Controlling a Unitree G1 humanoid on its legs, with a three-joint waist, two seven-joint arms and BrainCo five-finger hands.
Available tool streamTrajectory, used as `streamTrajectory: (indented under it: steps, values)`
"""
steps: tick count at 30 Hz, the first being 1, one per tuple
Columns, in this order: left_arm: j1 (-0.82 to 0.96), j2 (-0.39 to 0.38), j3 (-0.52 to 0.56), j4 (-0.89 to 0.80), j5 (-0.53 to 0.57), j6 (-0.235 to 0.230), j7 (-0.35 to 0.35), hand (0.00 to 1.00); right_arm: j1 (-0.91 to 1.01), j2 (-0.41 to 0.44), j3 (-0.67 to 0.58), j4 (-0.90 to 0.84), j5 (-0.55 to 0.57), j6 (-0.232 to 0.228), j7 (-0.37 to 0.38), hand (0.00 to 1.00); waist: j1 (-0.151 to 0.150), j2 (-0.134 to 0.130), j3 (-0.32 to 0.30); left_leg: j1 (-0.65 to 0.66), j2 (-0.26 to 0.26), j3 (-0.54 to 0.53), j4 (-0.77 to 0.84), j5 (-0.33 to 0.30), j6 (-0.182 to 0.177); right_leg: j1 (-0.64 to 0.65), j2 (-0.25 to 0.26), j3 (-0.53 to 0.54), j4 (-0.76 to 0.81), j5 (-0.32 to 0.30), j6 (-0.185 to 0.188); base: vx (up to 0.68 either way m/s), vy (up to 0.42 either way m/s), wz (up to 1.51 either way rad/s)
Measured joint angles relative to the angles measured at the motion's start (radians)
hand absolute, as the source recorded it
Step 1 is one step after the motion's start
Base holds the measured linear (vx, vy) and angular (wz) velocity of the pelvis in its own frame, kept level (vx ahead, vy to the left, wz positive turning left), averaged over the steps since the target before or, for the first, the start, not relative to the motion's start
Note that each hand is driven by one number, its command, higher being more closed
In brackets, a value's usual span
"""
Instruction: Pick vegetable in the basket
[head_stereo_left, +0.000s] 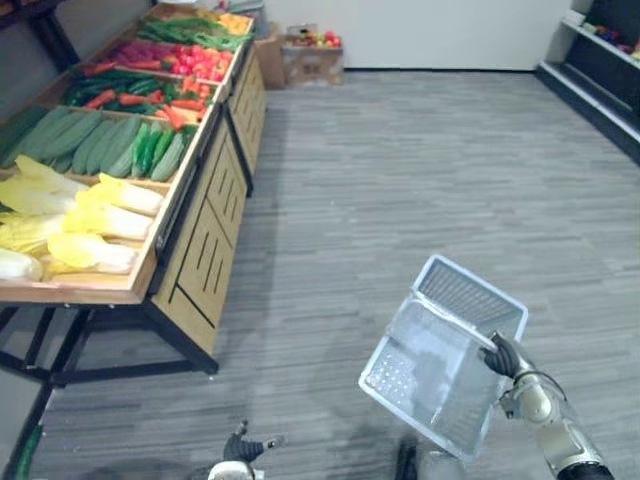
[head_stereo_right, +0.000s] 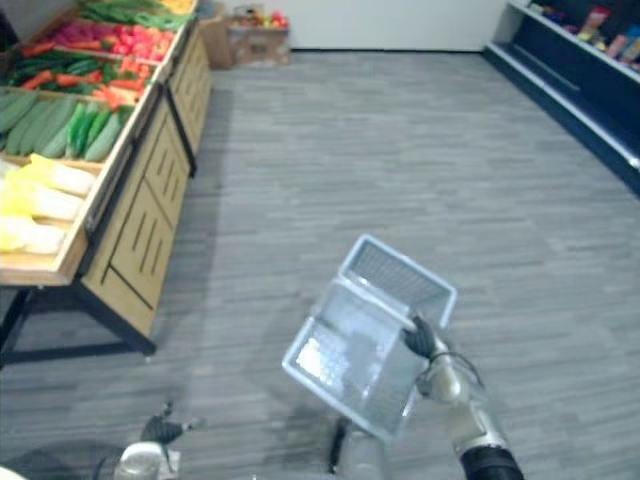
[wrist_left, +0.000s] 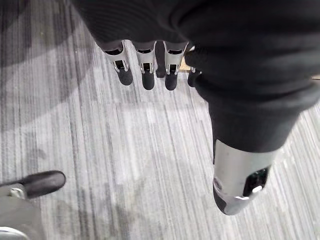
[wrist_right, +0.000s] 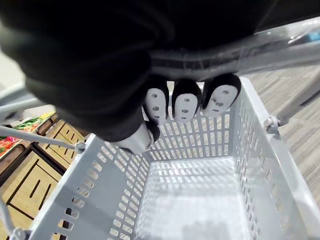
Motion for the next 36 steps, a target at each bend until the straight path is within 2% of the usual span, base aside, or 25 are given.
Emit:
streamTrajectory:
  steps: [1,2,3,4,5,7,9,11,12,13,14,16,18,20,22,23,24,26,28,29,31,32,33,35,36]
  values:
    - [-0.015,-0.017,-0.006,0.032,0.000,0.001,-0.005,0.00,0.005,-0.003,-0.021,0.001,-0.001,0.004,0.000,1.00,0.007,0.014,0.008,0.001,0.015,-0.010,0.018,-0.011,-0.010,0.013,0.028,-0.015,0.013,0.008,-0.029,0.30,-0.334,0.42]
    - [-0.017,-0.022,-0.009,0.036,0.001,0.002,-0.010,0.00,0.003,-0.002,-0.023,0.001,-0.002,0.008,0.000,1.00,0.014,0.014,0.009,-0.001,0.003,-0.016,0.030,-0.011,-0.007,0.000,0.026,-0.010,0.053,-0.019,-0.028,0.28,-0.237,0.18]
    - [-0.007,-0.025,-0.016,0.038,0.001,0.001,-0.012,0.00,0.010,-0.003,-0.023,0.000,-0.003,0.014,0.000,1.00,0.019,0.008,0.013,0.005,-0.017,-0.026,0.041,-0.004,0.001,-0.014,0.023,-0.006,0.124,-0.066,-0.022,0.29,-0.191,0.28]
    - [0.002,-0.026,-0.012,0.040,0.005,0.001,-0.013,0.00,0.039,-0.004,-0.042,-0.011,-0.015,0.020,0.000,1.00,0.017,0.017,0.016,0.040,-0.008,-0.020,0.034,-0.006,0.002,-0.022,0.014,-0.023,0.251,-0.171,-0.048,0.27,-0.208,0.49]
    - [0.003,-0.027,-0.011,0.040,0.005,0.000,-0.013,0.00,0.052,-0.009,-0.058,-0.021,-0.022,0.020,0.001,1.00,0.014,0.024,0.009,0.050,0.004,-0.055,0.019,-0.014,0.002,-0.029,0.012,-0.039,0.300,-0.221,-0.054,0.27,-0.220,0.64]
    - [0.001,-0.037,-0.011,0.044,0.007,0.000,-0.014,0.00,0.055,-0.008,-0.101,-0.022,-0.022,0.026,0.000,1.00,0.005,0.049,-0.005,0.040,0.032,-0.098,0.013,-0.022,0.000,-0.027,0.039,-0.061,0.311,-0.266,-0.061,0.30,-0.230,0.58]
    - [0.003,-0.049,-0.009,0.062,0.007,-0.001,-0.018,0.00,0.057,-0.010,-0.109,-0.020,-0.024,0.033,0.001,1.00,0.010,0.070,-0.010,-0.016,0.046,-0.125,0.128,-0.022,0.001,0.002,0.060,-0.082,0.279,-0.275,-0.073,0.25,-0.177,0.38]
    - [0.007,-0.060,-0.008,0.085,0.006,0.001,-0.019,0.00,0.077,-0.012,-0.105,-0.020,-0.025,0.041,0.005,1.00,0.011,0.098,-0.008,-0.129,0.060,-0.150,0.408,0.006,-0.040,0.104,0.073,-0.124,0.203,-0.275,-0.073,0.26,-0.111,0.49]
    - [0.014,-0.062,-0.008,0.087,0.003,0.003,-0.019,0.00,0.093,-0.015,-0.097,-0.020,-0.023,0.042,0.005,1.00,0.010,0.110,-0.003,-0.198,0.076,-0.151,0.595,0.088,-0.104,0.181,0.080,-0.159,0.173,-0.281,-0.080,0.35,-0.115,0.70]
    - [0.020,-0.059,-0.008,0.087,-0.003,0.008,-0.018,0.00,0.107,-0.018,-0.078,-0.021,-0.022,0.042,0.005,1.00,0.019,0.095,0.008,-0.244,0.107,-0.098,0.722,0.172,-0.090,0.256,0.079,-0.194,0.139,-0.290,-0.093,0.37,-0.131,0.72]
    - [0.018,-0.058,-0.008,0.087,-0.004,0.009,-0.019,0.00,0.109,-0.019,-0.070,-0.021,-0.022,0.042,0.005,1.00,0.023,0.095,0.008,-0.270,0.126,-0.069,0.772,0.184,-0.076,0.287,0.075,-0.210,0.123,-0.294,-0.097,0.37,-0.127,0.76]
    - [0.006,-0.057,-0.008,0.067,-0.012,0.011,-0.018,0.00,0.106,-0.024,-0.050,-0.025,-0.020,0.042,0.005,1.00,0.034,0.083,0.013,-0.415,0.150,0.068,0.853,0.113,0.027,0.387,0.058,-0.286,0.047,-0.296,-0.094,0.33,-0.108,0.87]
    - [0.003,-0.057,-0.008,0.031,-0.015,0.010,-0.018,0.00,0.106,-0.025,-0.039,-0.034,-0.020,0.040,0.005,1.00,0.050,0.080,0.014,-0.494,0.136,0.150,0.752,0.098,0.044,0.442,0.045,-0.336,0.009,-0.287,-0.079,0.39,-0.047,0.77]
    - [0.006,-0.058,-0.013,0.017,-0.031,0.009,-0.017,0.00,0.105,-0.025,-0.038,-0.035,-0.020,0.038,0.005,1.00,0.060,0.086,0.014,-0.498,0.085,0.196,0.479,0.113,0.041,0.483,0.038,-0.347,-0.001,-0.274,-0.057,0.36,0.034,0.60]
    - [0.022,-0.056,-0.013,0.005,-0.043,0.009,-0.014,0.00,0.102,-0.025,-0.039,-0.038,-0.016,0.029,0.005,1.00,0.071,0.111,0.007,-0.459,0.034,0.200,0.033,0.285,0.051,0.534,0.063,-0.349,-0.012,-0.284,-0.041,0.46,0.145,0.26]
    - [0.030,-0.056,-0.012,0.003,-0.043,0.009,-0.013,0.00,0.101,-0.026,-0.039,-0.044,-0.015,0.026,0.004,1.00,0.079,0.125,0.000,-0.463,0.040,0.196,-0.013,0.294,0.065,0.540,0.081,-0.339,-0.014,-0.295,-0.025,0.47,0.165,-0.15]
    - [0.035,-0.046,-0.010,0.002,-0.043,0.010,-0.013,0.00,0.087,-0.014,-0.034,-0.038,-0.014,0.025,0.004,1.00,0.089,0.120,-0.002,-0.471,0.036,0.195,0.015,0.385,0.105,0.554,0.086,-0.308,-0.026,-0.319,0.000,0.43,0.140,-0.05]
    - [0.027,-0.049,-0.004,0.003,-0.043,0.011,-0.010,0.00,0.036,-0.005,0.003,-0.014,-0.002,0.026,0.004,1.00,0.085,0.062,0.008,-0.496,-0.013,0.225,0.062,0.361,0.143,0.548,0.035,-0.210,-0.048,-0.284,-0.001,0.50,0.182,0.09]
    - [0.025,-0.052,-0.002,0.011,-0.043,0.010,-0.011,0.00,0.023,-0.005,0.031,0.004,-0.002,0.027,0.005,1.00,0.089,0.048,0.009,-0.481,-0.045,0.234,0.080,0.332,0.162,0.543,-0.002,-0.139,-0.008,-0.232,0.012,0.44,0.180,0.08]
    - [0.036,-0.048,0.001,0.012,-0.043,0.010,-0.010,0.00,0.024,0.000,0.048,0.007,-0.004,0.027,0.010,1.00,0.094,0.037,0.009,-0.438,-0.070,0.246,0.075,0.288,0.168,0.502,-0.048,-0.094,0.128,-0.206,0.038,0.51,0.182,0.01]
    - [0.052,-0.044,0.001,0.013,-0.041,0.011,-0.011,0.00,0.024,0.002,0.062,0.007,-0.004,0.027,0.019,1.00,0.099,0.033,0.007,-0.390,-0.084,0.257,0.056,0.260,0.165,0.433,-0.087,-0.060,0.297,-0.156,0.039,0.40,0.141,-0.14]
    - [0.066,-0.038,-0.002,0.013,-0.041,0.013,-0.012,0.00,0.024,0.004,0.082,0.007,-0.003,0.026,0.026,1.00,0.096,0.031,0.004,-0.344,-0.093,0.260,0.023,0.242,0.165,0.348,-0.119,-0.026,0.475,-0.055,0.039,0.32,0.115,-0.15]
    - [0.072,-0.022,-0.010,0.012,-0.041,0.019,-0.013,0.00,0.021,0.025,0.089,0.007,-0.006,0.024,0.024,1.00,0.093,0.020,0.001,-0.302,-0.101,0.259,-0.001,0.228,0.162,0.265,-0.141,0.002,0.649,-0.026,0.044,0.41,0.132,-0.12]
    - [0.075,-0.007,-0.014,0.013,-0.041,0.024,-0.018,0.00,-0.008,0.039,0.089,0.007,-0.013,0.023,0.025,1.00,0.088,0.003,-0.004,-0.246,-0.111,0.251,-0.027,0.217,0.167,0.176,-0.146,0.014,0.794,-0.046,0.016,0.39,0.076,0.01]
    - [0.070,0.000,-0.014,0.012,-0.041,0.024,-0.019,0.00,-0.011,0.039,0.089,0.011,-0.012,0.021,0.027,1.00,0.086,0.002,-0.005,-0.204,-0.111,0.230,-0.033,0.198,0.169,0.135,-0.127,0.012,0.846,-0.100,-0.007,0.41,0.007,0.33]
